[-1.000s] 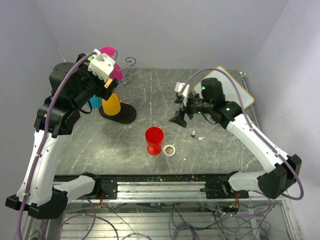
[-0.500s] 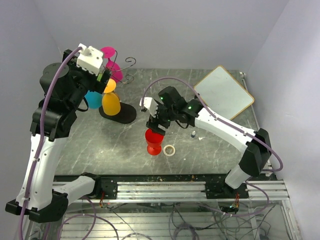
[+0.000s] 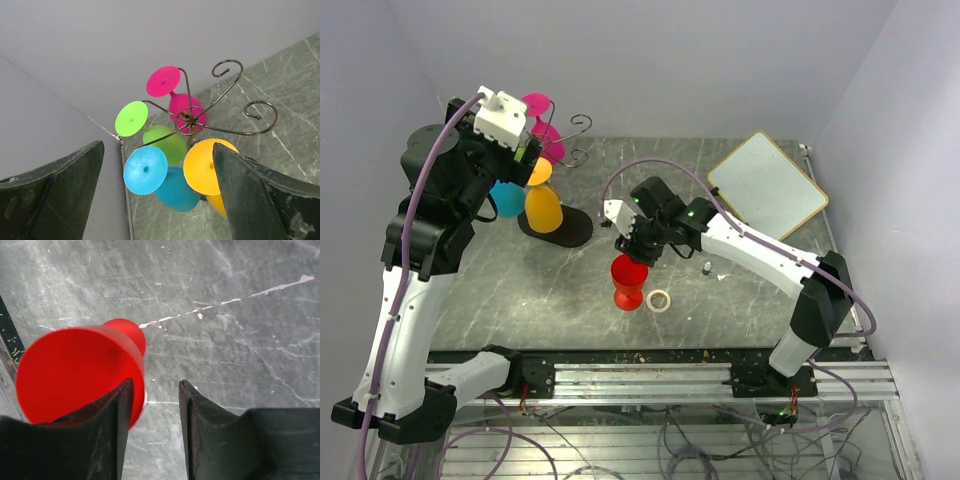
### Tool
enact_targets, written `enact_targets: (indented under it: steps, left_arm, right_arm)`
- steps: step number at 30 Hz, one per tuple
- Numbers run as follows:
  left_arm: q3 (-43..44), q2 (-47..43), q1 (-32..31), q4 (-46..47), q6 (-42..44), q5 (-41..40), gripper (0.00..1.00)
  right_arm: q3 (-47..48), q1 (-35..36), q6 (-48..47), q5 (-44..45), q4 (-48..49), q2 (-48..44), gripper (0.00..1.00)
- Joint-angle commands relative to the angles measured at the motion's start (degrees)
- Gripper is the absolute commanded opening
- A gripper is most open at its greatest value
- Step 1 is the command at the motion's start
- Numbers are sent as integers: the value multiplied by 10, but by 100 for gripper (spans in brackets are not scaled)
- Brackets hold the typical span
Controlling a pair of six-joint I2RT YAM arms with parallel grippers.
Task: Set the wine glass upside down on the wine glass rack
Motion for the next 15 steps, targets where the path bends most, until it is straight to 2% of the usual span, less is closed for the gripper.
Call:
enact_targets:
  steps: [1, 3, 8, 11, 15]
  left_arm:
    - [2, -1, 4, 21, 5, -19, 100]
    - [-1, -2, 4, 22, 6, -20, 100]
    - [-8, -3, 4, 28, 6, -28, 100]
    - [-15, -1, 5, 35, 4, -37, 100]
    - [-18, -1, 5, 43, -10, -31, 100]
  right_arm:
    - [16, 2, 12, -17, -15, 11, 36]
    - [21, 1, 15, -21, -17, 13, 28]
    - [48, -4, 15, -28, -16, 9, 0]
    - [69, -24, 18, -35, 0, -7, 0]
    - [100, -87, 29, -98, 34, -41, 0]
